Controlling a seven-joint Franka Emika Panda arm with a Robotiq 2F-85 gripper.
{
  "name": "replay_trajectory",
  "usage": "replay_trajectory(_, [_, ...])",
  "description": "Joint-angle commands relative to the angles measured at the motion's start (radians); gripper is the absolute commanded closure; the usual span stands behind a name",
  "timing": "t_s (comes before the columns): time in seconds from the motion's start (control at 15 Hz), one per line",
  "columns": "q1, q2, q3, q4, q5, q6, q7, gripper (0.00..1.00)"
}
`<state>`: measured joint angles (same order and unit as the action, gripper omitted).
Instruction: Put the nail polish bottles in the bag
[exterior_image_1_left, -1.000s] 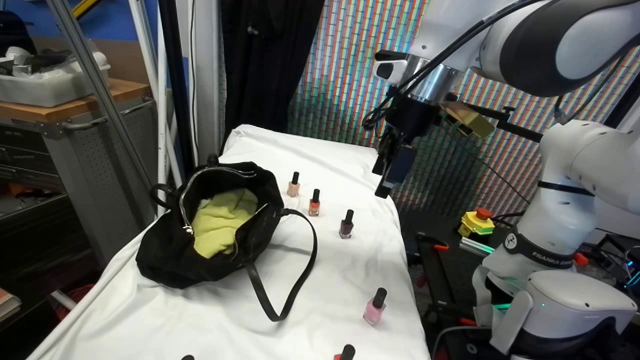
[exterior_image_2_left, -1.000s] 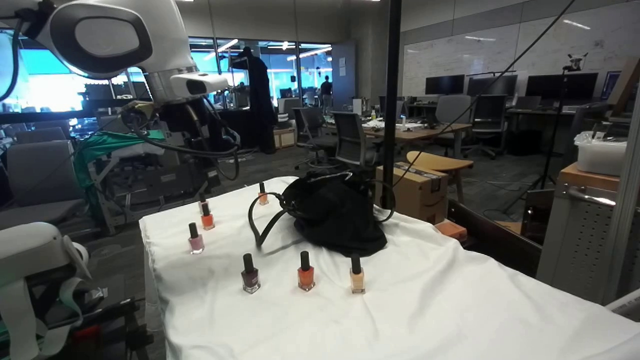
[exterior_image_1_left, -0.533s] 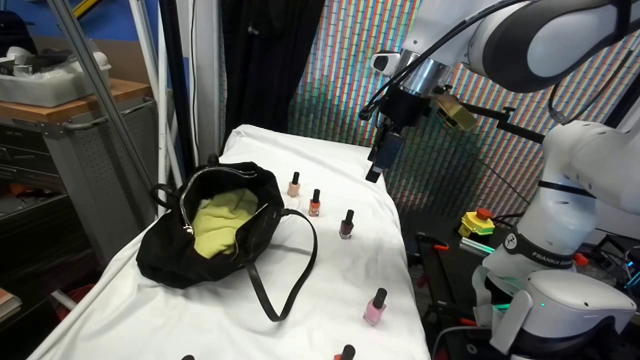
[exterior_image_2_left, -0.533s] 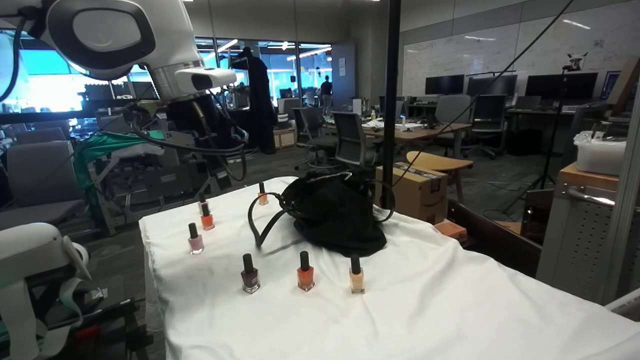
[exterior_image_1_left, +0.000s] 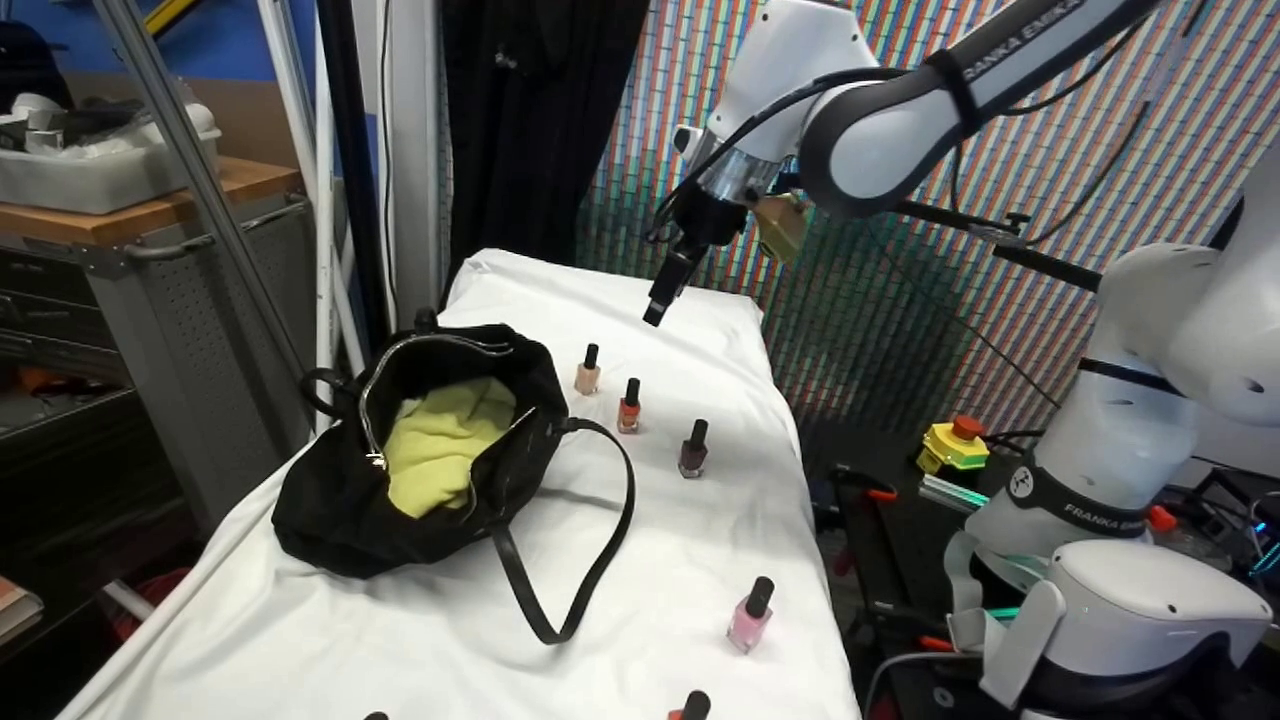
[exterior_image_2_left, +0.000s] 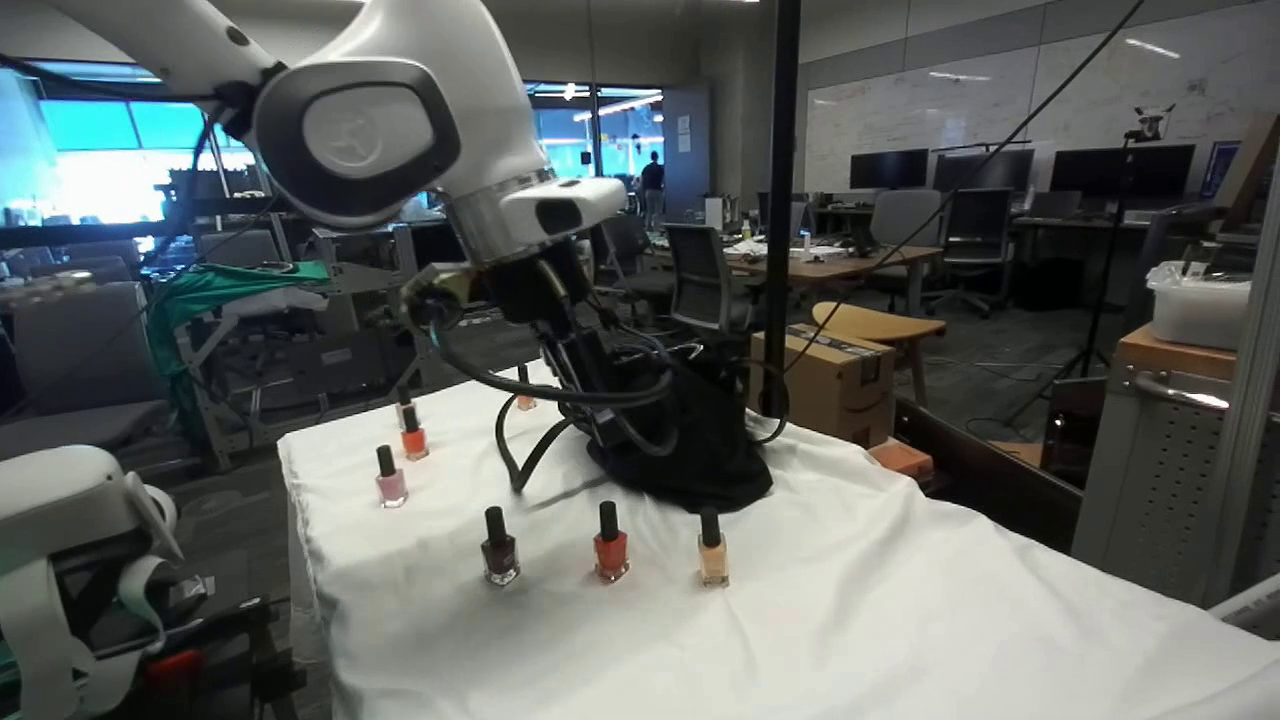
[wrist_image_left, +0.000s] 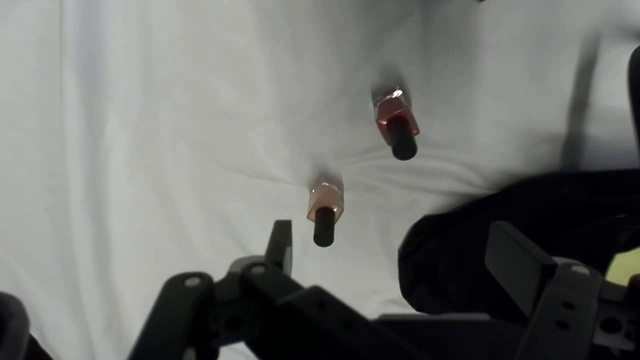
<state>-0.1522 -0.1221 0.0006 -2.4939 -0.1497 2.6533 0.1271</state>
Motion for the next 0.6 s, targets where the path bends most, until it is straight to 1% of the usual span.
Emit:
replay_trajectory(0.0, [0.014,0.214,-0.045,0.173,0.010,0.061,-0.032,0.00])
replay_trajectory(0.2, [0.019,0.336,-0.061,0.274,0.049,0.068,-0.078,0.00])
replay_trajectory(0.4, [0.016,0.419,-0.067,0.345,0.056,0.054,-0.095,0.00])
replay_trajectory(0.53, [0.011,0.454,-0.069,0.369,0.062,0.041,-0.108,0.00])
